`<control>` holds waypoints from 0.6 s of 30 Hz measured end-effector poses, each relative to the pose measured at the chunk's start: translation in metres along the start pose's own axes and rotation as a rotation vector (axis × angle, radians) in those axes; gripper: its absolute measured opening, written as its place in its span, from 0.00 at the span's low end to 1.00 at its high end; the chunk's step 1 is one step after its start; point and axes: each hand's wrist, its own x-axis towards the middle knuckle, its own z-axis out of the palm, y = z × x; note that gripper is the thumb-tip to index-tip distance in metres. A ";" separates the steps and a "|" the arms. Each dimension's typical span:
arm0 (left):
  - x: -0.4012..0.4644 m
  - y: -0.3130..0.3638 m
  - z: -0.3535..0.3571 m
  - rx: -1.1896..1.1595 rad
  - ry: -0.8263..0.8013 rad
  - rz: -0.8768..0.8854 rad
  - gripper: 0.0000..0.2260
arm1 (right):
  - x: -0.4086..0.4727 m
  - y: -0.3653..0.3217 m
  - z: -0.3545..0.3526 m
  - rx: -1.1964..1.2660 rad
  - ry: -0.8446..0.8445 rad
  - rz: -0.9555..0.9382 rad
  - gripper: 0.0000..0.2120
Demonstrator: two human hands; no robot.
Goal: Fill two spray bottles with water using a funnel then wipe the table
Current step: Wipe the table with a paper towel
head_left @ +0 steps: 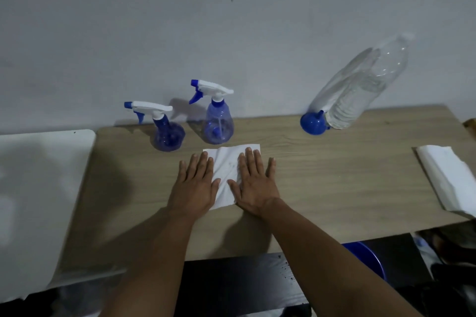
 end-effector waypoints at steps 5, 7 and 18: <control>0.021 0.044 0.001 0.012 0.030 0.032 0.32 | -0.008 0.054 -0.001 0.022 0.014 0.031 0.41; 0.028 0.062 0.001 0.019 0.034 0.056 0.32 | -0.013 0.076 -0.001 0.025 0.019 0.042 0.41; 0.061 0.177 -0.001 0.018 0.040 0.175 0.32 | -0.053 0.187 -0.005 0.070 0.024 0.158 0.40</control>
